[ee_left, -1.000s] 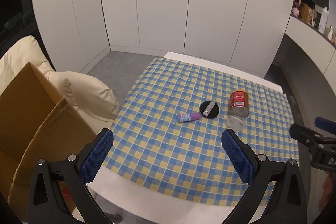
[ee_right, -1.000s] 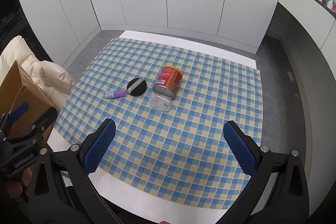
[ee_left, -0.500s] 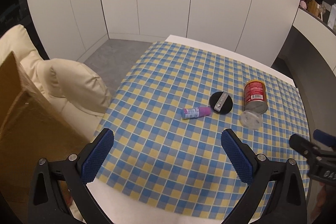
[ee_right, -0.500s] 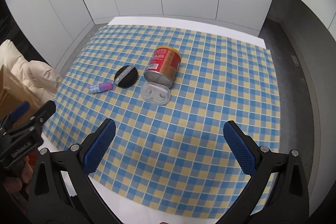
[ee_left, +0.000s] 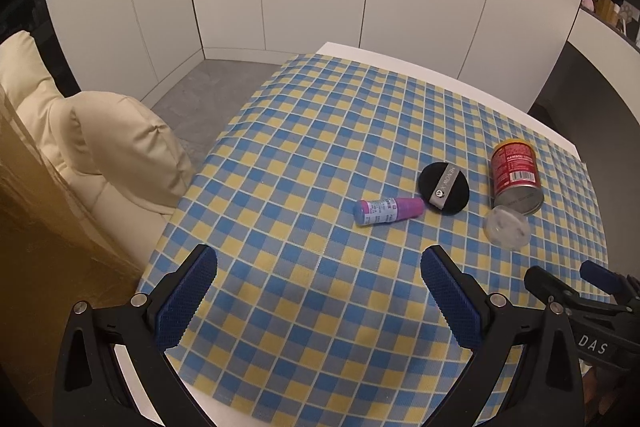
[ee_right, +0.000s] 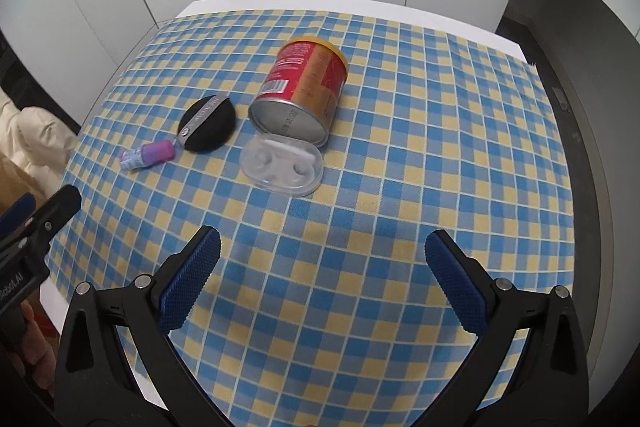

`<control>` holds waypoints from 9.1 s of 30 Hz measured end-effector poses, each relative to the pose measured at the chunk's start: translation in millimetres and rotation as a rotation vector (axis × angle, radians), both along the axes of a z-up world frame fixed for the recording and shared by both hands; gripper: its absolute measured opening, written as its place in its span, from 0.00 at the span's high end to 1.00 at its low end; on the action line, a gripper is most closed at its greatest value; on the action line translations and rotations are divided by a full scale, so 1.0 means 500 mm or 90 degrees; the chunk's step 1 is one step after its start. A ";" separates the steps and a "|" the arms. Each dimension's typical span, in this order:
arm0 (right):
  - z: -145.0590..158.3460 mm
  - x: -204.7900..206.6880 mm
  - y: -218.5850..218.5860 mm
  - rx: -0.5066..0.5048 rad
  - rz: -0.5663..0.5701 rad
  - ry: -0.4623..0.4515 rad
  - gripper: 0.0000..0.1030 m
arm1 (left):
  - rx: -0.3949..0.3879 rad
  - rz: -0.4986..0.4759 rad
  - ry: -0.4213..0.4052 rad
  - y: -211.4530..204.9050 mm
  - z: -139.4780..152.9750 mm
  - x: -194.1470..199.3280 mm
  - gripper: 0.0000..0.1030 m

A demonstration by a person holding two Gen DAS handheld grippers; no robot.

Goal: Organize objects
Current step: 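Move both open tools toward the items on the checkered table, then grasp the clear plastic case with the right tool while the left tool grasps the pink tube, then lift the clear case with the right tool while the left tool lifts the pink tube, then carry the pink tube with the left tool and clear case with the right tool toward the cardboard box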

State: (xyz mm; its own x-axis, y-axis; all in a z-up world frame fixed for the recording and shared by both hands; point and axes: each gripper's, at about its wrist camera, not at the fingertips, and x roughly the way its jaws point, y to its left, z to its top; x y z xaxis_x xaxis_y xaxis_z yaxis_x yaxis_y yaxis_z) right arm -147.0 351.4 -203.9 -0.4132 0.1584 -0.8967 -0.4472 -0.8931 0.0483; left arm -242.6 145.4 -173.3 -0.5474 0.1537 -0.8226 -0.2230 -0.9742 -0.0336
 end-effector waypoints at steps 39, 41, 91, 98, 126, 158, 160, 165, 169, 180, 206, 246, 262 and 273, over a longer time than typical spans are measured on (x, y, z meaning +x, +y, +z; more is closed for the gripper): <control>-0.054 -0.080 0.023 0.043 -0.029 0.013 0.42 | -0.025 0.016 -0.039 0.120 -0.086 -0.089 0.16; -0.055 -0.078 0.027 0.042 -0.026 0.014 0.42 | -0.018 0.021 -0.046 0.123 -0.091 -0.093 0.17; 0.284 0.137 -0.030 0.018 0.040 0.100 0.42 | 0.029 -0.093 0.066 0.075 0.301 0.163 0.44; 0.316 0.184 -0.035 0.012 0.058 0.120 0.42 | 0.039 -0.104 0.082 0.063 0.342 0.215 0.44; 0.353 0.228 -0.033 0.028 0.110 0.146 0.42 | 0.065 -0.089 0.090 0.023 0.342 0.264 0.44; 0.361 0.201 -0.031 0.027 0.089 0.162 0.42 | 0.081 -0.092 0.107 0.011 0.353 0.229 0.44; 0.361 0.199 -0.031 0.024 0.088 0.163 0.42 | 0.082 -0.090 0.108 0.006 0.353 0.230 0.44; 0.363 0.189 -0.044 0.024 0.092 0.164 0.42 | 0.082 -0.085 0.108 -0.001 0.356 0.232 0.44; 0.362 0.181 -0.056 0.022 0.098 0.164 0.42 | 0.083 -0.080 0.111 -0.008 0.358 0.232 0.44; 0.361 0.153 -0.091 0.024 0.110 0.167 0.42 | 0.087 -0.060 0.113 -0.045 0.359 0.224 0.44; 0.369 0.087 -0.203 0.026 0.164 0.177 0.42 | 0.084 -0.006 0.122 -0.161 0.354 0.216 0.44; 0.374 0.016 -0.363 0.016 0.250 0.189 0.42 | 0.079 0.092 0.122 -0.338 0.344 0.208 0.44; 0.375 -0.004 -0.417 0.010 0.277 0.194 0.42 | 0.078 0.127 0.121 -0.395 0.341 0.213 0.44; 0.377 -0.017 -0.450 0.007 0.292 0.197 0.42 | 0.074 0.145 0.120 -0.424 0.342 0.214 0.44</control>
